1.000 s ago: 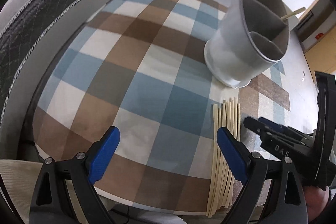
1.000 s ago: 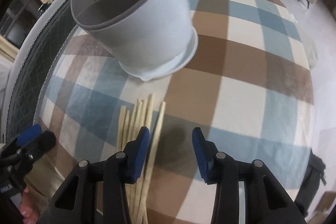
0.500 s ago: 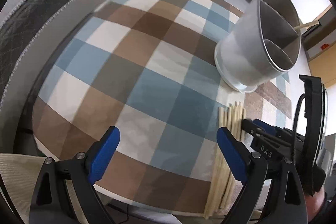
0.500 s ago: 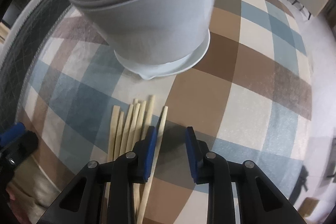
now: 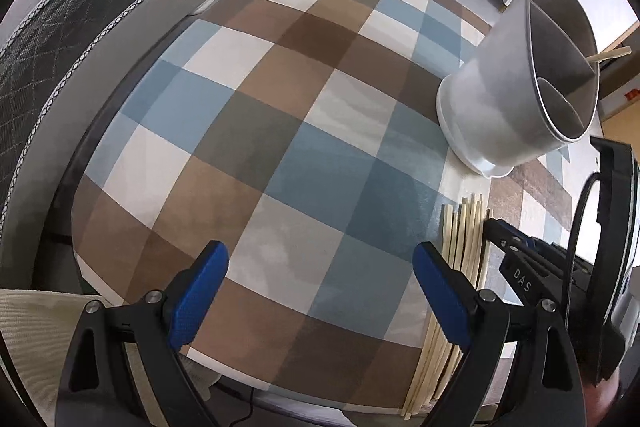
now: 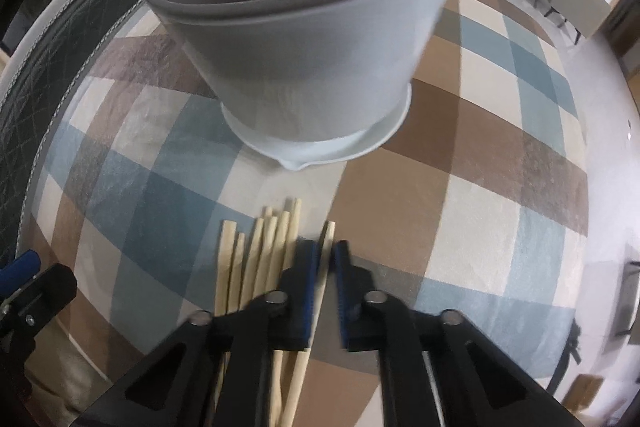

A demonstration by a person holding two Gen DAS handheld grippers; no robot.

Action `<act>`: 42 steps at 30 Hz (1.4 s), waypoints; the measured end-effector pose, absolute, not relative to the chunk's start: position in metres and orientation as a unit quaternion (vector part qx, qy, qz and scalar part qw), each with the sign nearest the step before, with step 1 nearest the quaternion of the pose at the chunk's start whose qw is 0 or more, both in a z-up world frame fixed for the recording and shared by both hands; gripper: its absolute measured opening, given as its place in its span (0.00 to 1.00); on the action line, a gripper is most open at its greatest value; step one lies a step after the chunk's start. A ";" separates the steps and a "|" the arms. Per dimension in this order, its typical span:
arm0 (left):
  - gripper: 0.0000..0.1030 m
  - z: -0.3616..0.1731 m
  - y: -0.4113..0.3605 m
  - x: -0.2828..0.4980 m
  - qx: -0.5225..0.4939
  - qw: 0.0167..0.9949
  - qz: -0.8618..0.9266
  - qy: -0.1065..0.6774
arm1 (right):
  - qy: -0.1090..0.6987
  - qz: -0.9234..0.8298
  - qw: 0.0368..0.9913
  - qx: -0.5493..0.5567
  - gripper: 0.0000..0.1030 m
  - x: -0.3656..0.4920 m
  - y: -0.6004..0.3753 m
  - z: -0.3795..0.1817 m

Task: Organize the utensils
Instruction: 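Close the right gripper on one chopstick from the pile, then close the left gripper on a chopstick while the right gripper holds its chopstick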

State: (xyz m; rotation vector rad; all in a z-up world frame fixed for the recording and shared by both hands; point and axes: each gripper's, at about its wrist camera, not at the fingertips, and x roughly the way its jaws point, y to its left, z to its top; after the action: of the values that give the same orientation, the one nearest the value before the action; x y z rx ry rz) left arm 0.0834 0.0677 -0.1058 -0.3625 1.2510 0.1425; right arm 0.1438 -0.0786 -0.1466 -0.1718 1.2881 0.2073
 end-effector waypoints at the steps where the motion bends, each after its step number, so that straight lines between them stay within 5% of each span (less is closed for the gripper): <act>1: 0.88 -0.107 0.068 0.083 -0.168 0.793 0.067 0.582 | 0.597 0.097 0.793 -0.070 0.04 0.140 -0.083 -0.145; 31: 0.88 -0.137 0.013 0.116 -0.148 0.765 -0.049 0.625 | 0.475 0.166 0.855 0.125 0.03 0.118 -0.194 -0.055; 34: 0.78 -0.141 0.008 0.124 -0.143 0.764 -0.044 0.627 | 0.460 0.162 0.860 0.150 0.03 0.120 -0.202 -0.049; 42: 0.78 -0.148 -0.006 0.141 -0.130 0.761 -0.025 0.635 | 0.439 0.153 0.867 0.181 0.03 0.123 -0.216 -0.038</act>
State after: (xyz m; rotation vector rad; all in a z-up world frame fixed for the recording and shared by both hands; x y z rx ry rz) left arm 0.1407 -0.0059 -0.1480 -0.2822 1.3808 -0.0544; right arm 0.1232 -0.2156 -0.0381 0.3787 0.9188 0.3211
